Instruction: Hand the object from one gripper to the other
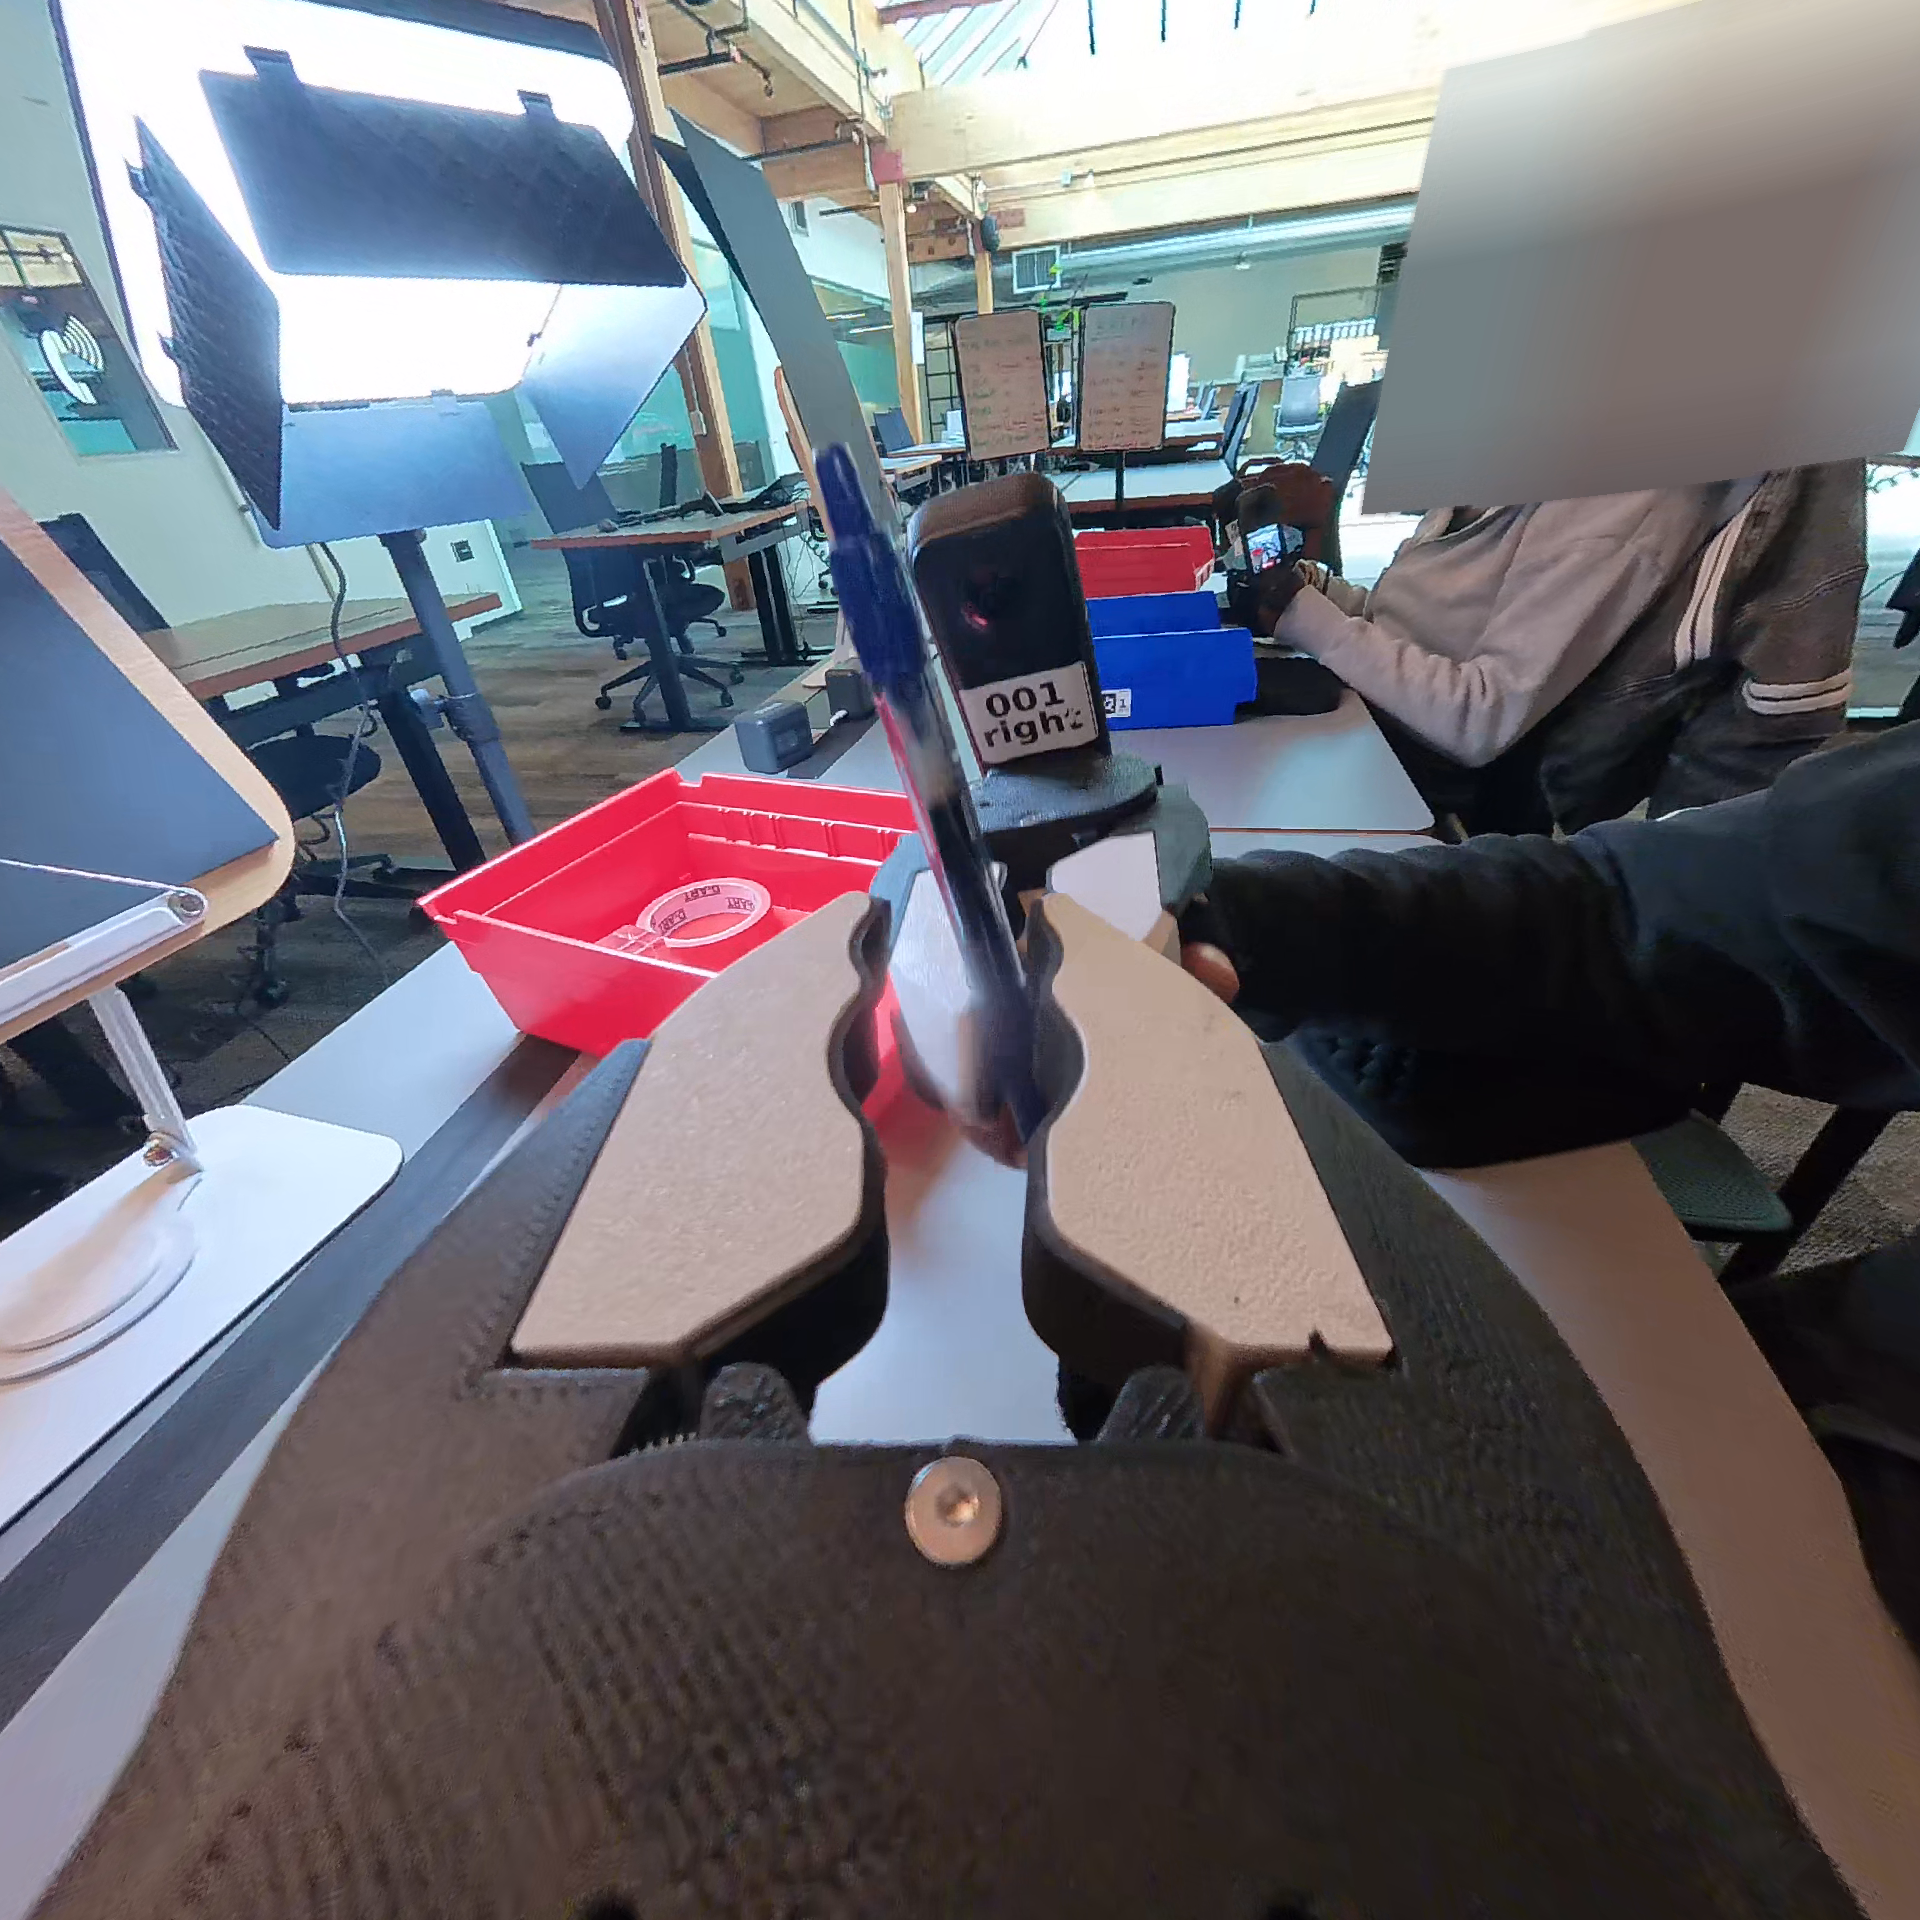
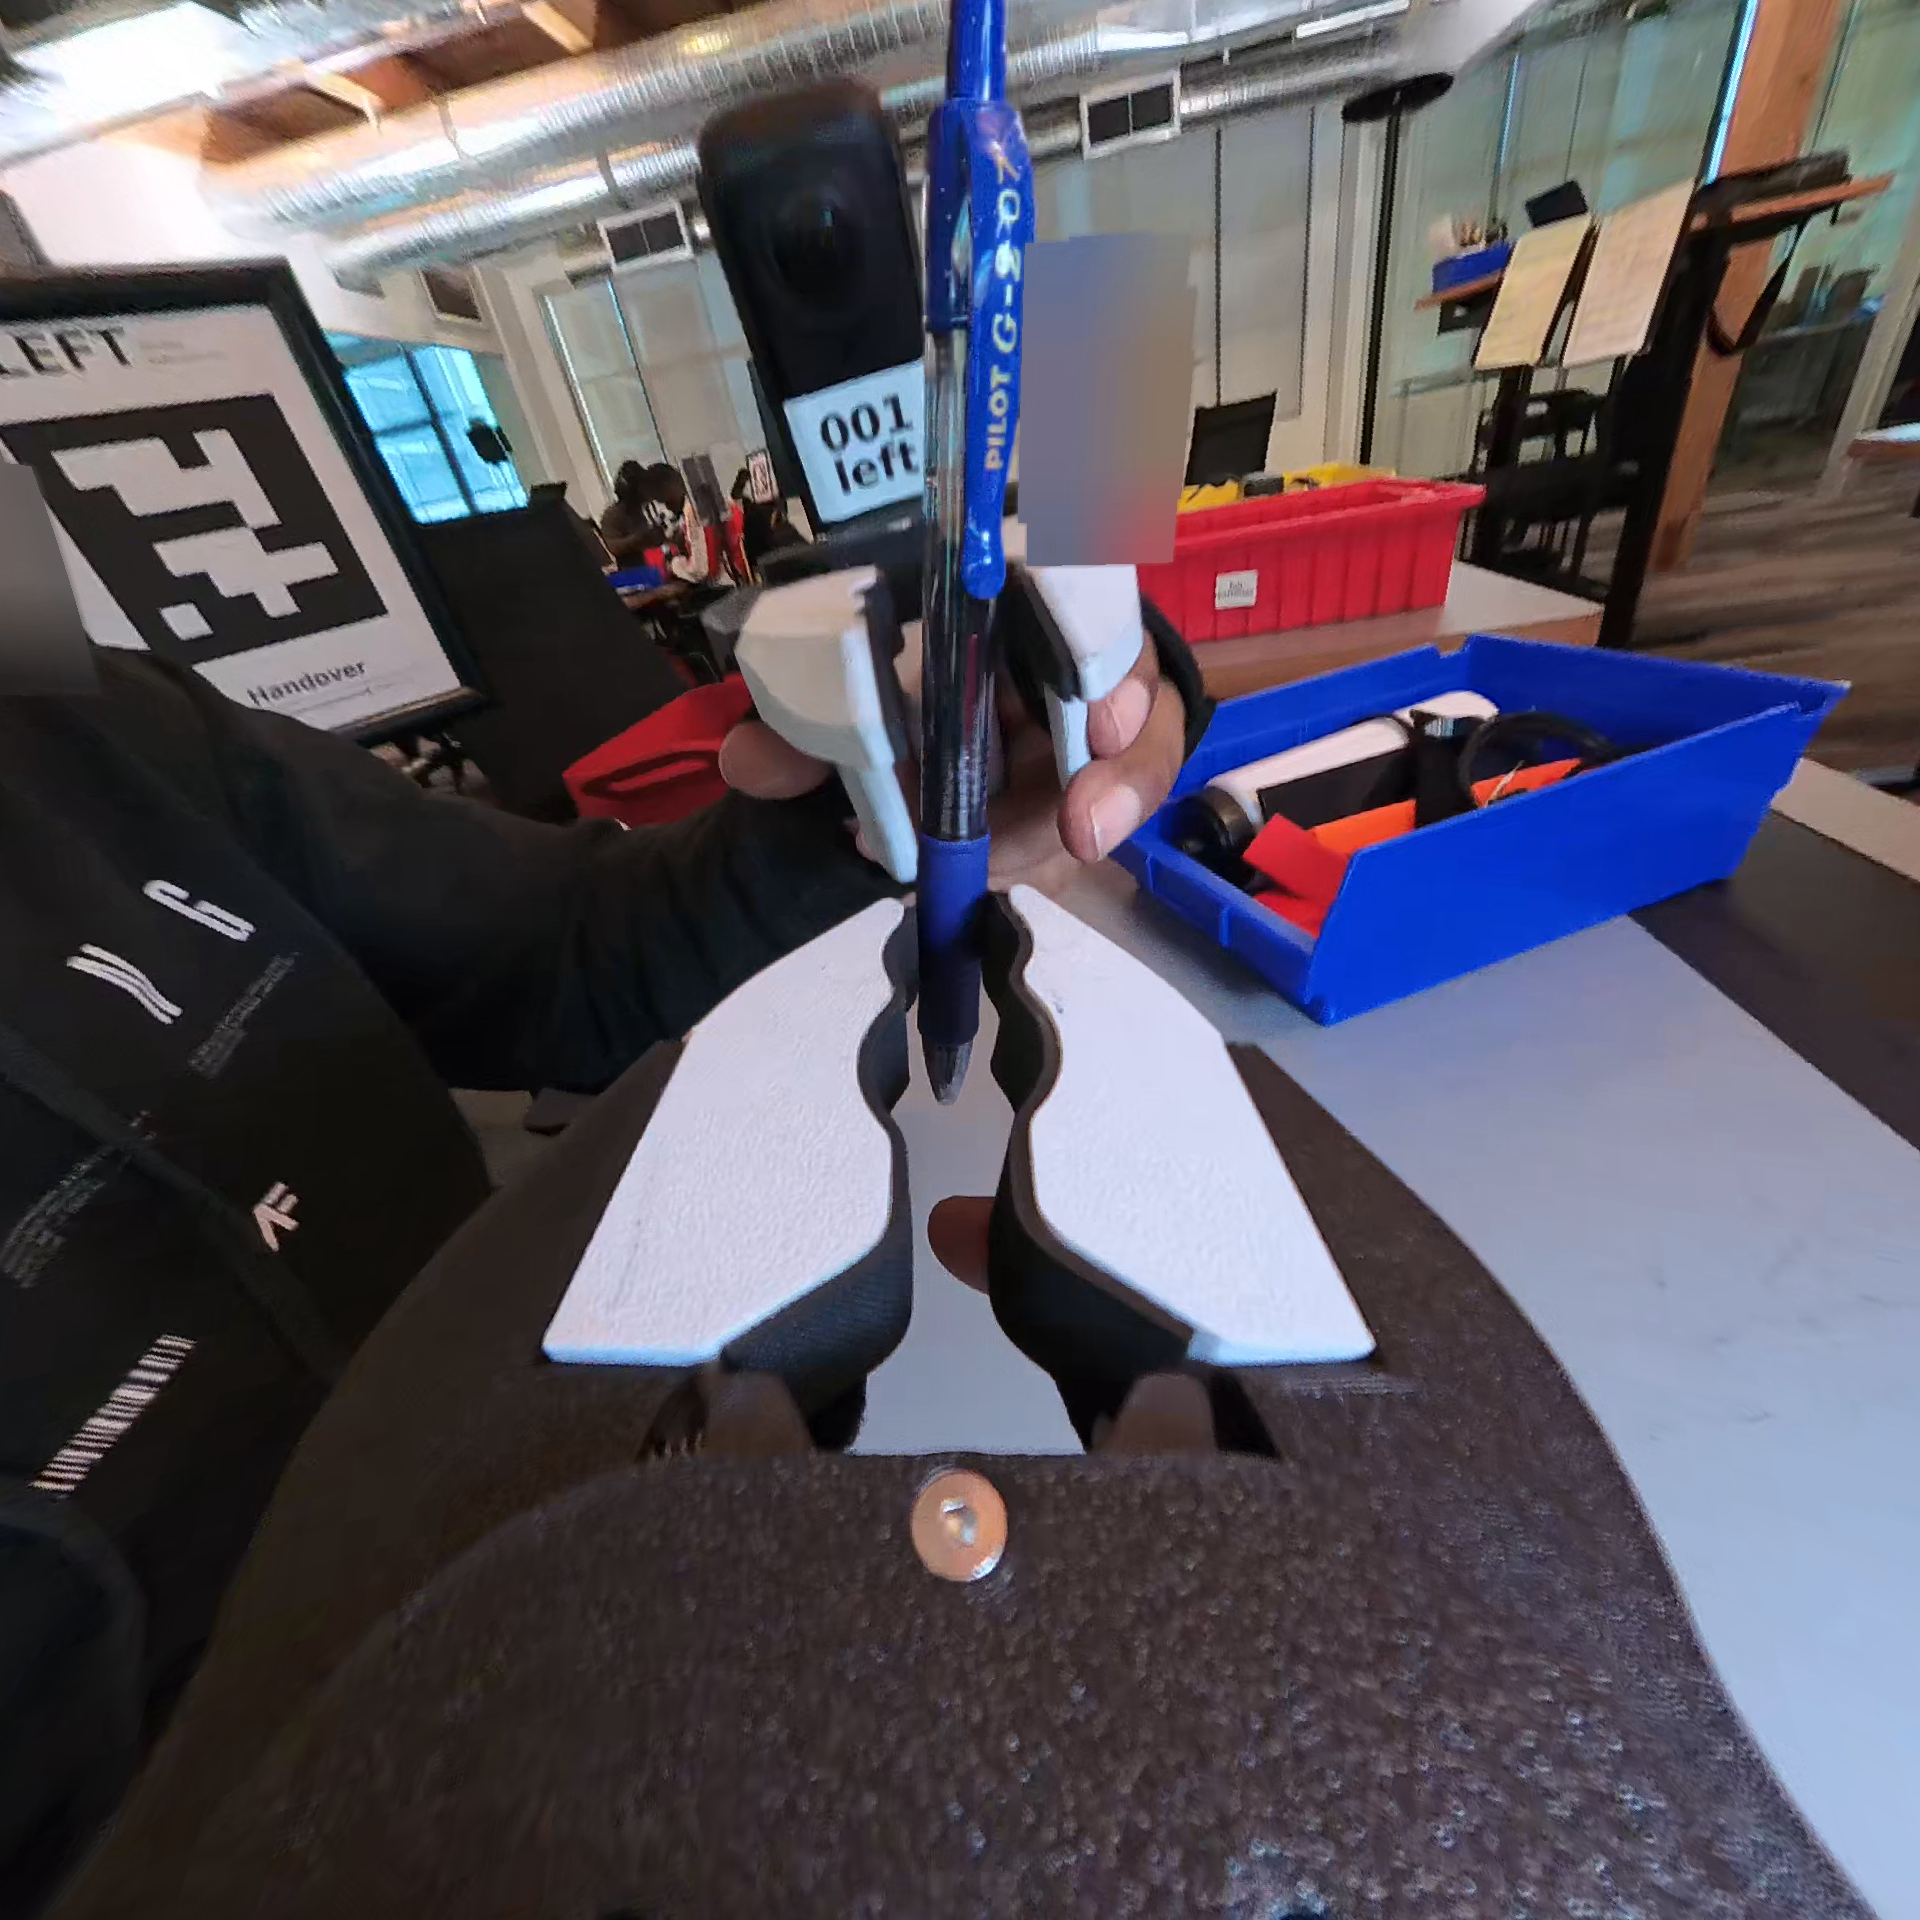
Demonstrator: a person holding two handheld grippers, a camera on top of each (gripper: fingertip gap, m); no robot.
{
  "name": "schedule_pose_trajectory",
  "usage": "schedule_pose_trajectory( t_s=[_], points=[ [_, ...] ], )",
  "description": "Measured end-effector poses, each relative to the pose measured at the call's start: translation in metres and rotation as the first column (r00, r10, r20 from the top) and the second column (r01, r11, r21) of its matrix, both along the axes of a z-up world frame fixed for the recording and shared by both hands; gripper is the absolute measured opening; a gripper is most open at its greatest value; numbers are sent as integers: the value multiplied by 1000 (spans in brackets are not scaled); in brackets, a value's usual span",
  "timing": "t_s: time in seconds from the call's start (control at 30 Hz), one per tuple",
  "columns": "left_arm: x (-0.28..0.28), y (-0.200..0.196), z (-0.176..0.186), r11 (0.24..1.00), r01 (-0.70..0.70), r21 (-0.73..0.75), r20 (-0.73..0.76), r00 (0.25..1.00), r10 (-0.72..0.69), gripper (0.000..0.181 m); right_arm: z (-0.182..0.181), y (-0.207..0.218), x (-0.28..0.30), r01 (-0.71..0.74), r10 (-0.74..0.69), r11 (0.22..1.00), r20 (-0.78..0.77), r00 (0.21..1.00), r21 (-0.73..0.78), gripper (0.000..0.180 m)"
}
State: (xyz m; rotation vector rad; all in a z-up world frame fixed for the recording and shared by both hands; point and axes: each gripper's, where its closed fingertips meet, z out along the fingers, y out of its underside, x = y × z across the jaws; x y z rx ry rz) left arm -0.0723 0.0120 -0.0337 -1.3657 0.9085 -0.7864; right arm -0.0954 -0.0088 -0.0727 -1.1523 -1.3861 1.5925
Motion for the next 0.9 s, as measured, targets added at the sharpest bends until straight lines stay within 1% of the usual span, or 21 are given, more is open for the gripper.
schedule_pose_trajectory(
  t_s=[0.07, 0.13, 0.17, 0.27, 0.33, 0.47, 0.57, 0.6, 0.67, 0.73, 0.77, 0.83, 0.9],
  points=[
    [1, 1, -3, 1000, 3, 3, -15, 1000, -3, 14, -8, -2, -6, 9, -10, 1000, 28, 1000, 10, 12],
    [1, 4, -9, 1000, -16, 6, -59, 998, 17, 13, -13, 2, -9, 36, -36, 999, 56, 998, 14, 12],
    [0, 6, -11, 999, -33, 3, -81, 996, 33, 13, -15, 9, -9, 77, -80, 996, 69, 994, 39, 13],
    [-9, 16, -20, 993, -119, 19, -187, 975, 120, 10, -19, 27, -2, 164, -188, 971, 128, 974, 175, 34],
    [-16, 21, -32, 987, -160, -3, -274, 950, 153, 10, -10, 35, 6, 216, -255, 935, 109, 961, 281, 36],
    [-14, 21, -52, 983, -133, -130, -317, 944, 86, 10, 8, 41, 21, 273, -335, 868, 82, 939, 414, 36],
    [-2, 10, -70, 972, -55, -230, -341, 940, -28, 10, 11, 37, 25, 263, -337, 840, 77, 938, 474, 34],
    [3, 5, -74, 962, -21, -272, -330, 941, -72, 10, 9, 33, 25, 237, -316, 848, 93, 944, 474, 34],
    [11, 0, -81, 953, 13, -303, -336, 934, -120, 10, 3, 21, 21, 166, -239, 897, 133, 962, 410, 34],
    [17, -4, -85, 950, 33, -310, -342, 929, -144, 10, -7, 22, 17, 150, -230, 917, 181, 956, 370, 22],
    [18, -3, -86, 950, 27, -310, -345, 928, -139, 10, -9, 20, 16, 127, -203, 929, 194, 960, 347, 14],
    [18, -4, -84, 956, 44, -291, -333, 932, -144, 10, -6, 17, 18, 105, -167, 950, 195, 967, 294, 12],
    [19, -8, -71, 968, 91, -233, -287, 945, -158, 11, 7, 12, 21, 85, -120, 972, 150, 981, 219, 11]
  ],
)
